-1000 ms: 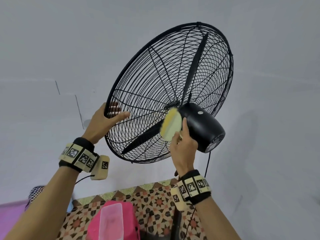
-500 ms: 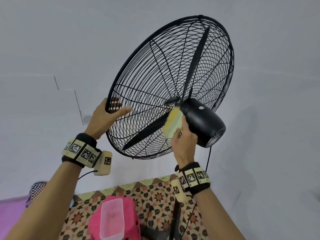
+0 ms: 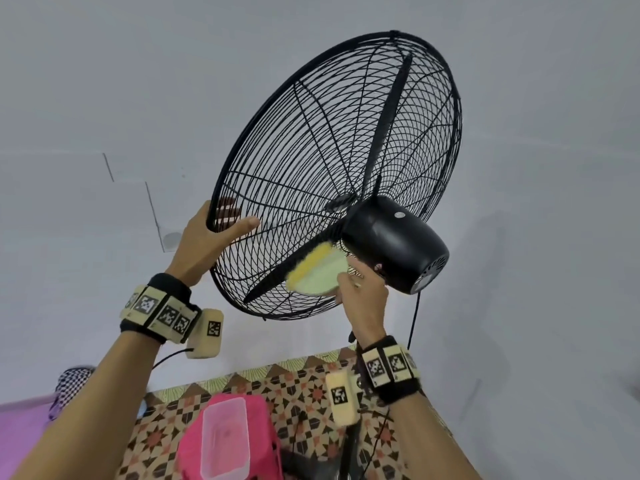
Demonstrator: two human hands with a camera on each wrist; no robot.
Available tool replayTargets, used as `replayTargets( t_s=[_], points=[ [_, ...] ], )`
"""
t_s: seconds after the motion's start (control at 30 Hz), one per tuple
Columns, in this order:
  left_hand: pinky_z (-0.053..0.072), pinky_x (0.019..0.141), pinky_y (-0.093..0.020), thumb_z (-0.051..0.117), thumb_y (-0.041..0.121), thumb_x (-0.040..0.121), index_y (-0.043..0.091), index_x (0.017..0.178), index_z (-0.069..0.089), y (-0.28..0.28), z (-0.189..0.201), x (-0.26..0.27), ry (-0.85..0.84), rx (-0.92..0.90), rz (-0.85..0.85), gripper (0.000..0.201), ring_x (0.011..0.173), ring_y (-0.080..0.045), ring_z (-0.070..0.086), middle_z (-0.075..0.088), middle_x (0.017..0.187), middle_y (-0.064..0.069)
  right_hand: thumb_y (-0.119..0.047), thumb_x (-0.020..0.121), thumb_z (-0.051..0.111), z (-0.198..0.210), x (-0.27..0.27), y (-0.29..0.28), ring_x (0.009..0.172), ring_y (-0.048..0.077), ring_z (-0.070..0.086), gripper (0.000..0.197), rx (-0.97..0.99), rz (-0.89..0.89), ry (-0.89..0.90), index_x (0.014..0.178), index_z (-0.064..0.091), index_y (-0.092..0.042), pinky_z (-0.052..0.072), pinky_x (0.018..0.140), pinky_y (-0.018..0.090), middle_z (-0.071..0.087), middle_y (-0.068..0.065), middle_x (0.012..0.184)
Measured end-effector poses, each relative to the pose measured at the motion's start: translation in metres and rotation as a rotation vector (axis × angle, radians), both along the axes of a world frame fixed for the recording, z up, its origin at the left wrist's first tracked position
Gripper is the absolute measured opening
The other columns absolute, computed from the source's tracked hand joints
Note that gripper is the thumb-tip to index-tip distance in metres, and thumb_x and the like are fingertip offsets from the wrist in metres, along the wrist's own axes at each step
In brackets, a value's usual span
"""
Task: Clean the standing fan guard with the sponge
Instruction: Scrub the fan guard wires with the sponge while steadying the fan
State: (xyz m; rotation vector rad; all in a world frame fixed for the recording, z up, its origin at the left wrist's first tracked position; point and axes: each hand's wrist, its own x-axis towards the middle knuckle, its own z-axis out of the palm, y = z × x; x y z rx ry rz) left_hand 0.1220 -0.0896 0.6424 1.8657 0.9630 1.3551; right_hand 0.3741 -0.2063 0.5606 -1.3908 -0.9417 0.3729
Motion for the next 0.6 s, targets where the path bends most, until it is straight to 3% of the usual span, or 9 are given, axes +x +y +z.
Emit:
replayTargets(
  t_s=[0.07, 0.13, 0.27, 0.4, 0.6],
  points=[
    [0.051, 0.1, -0.034, 0.08, 0.074, 0.072, 0.028, 0.131, 0.06, -0.002, 0.0, -0.001, 0.007, 0.009, -0.004, 0.077, 0.113, -0.011, 0.067, 0.071, 0.121, 0.006, -0.009, 0.094, 0.063, -0.005, -0.001, -0.004, 0.055, 0.005, 0.066, 0.044, -0.006, 0.018, 0.019, 0.137, 0.066, -0.017, 0.053, 0.051, 0.023, 0.072, -0.003, 0.101],
    [0.05, 0.097, -0.031, 0.079, 0.074, 0.072, 0.028, 0.132, 0.06, -0.005, 0.0, 0.002, 0.011, 0.021, -0.009, 0.078, 0.113, -0.009, 0.067, 0.071, 0.12, 0.007, -0.009, 0.094, 0.062, -0.004, 0.002, -0.003, 0.07, 0.017, 0.072, 0.045, 0.06, -0.049, 0.07, 0.138, 0.065, -0.018, 0.052, 0.053, 0.017, 0.072, 0.006, 0.113],
    [0.05, 0.097, -0.031, 0.079, 0.075, 0.069, 0.026, 0.135, 0.058, -0.005, 0.003, 0.006, 0.0, 0.01, -0.015, 0.085, 0.115, -0.011, 0.065, 0.069, 0.121, 0.005, -0.004, 0.097, 0.058, 0.002, 0.001, 0.004, 0.065, 0.004, 0.069, 0.043, 0.091, -0.093, 0.17, 0.138, 0.065, -0.016, 0.054, 0.055, 0.016, 0.071, 0.001, 0.108],
    [0.051, 0.105, -0.041, 0.079, 0.076, 0.07, 0.026, 0.136, 0.058, -0.001, -0.002, 0.0, 0.0, 0.0, -0.01, 0.085, 0.117, -0.013, 0.066, 0.069, 0.123, 0.005, -0.007, 0.094, 0.062, -0.003, -0.007, 0.001, 0.062, 0.011, 0.065, 0.045, 0.061, 0.01, 0.176, 0.138, 0.065, -0.019, 0.057, 0.058, 0.027, 0.075, 0.005, 0.107],
    [0.051, 0.105, -0.039, 0.078, 0.079, 0.069, 0.026, 0.137, 0.057, -0.001, 0.0, 0.005, 0.01, 0.003, 0.006, 0.088, 0.116, -0.012, 0.066, 0.07, 0.122, 0.006, -0.006, 0.095, 0.061, 0.001, -0.004, 0.004, 0.062, 0.005, 0.068, 0.044, 0.131, -0.11, 0.255, 0.138, 0.066, -0.017, 0.055, 0.055, 0.021, 0.073, 0.006, 0.109]
  ],
)
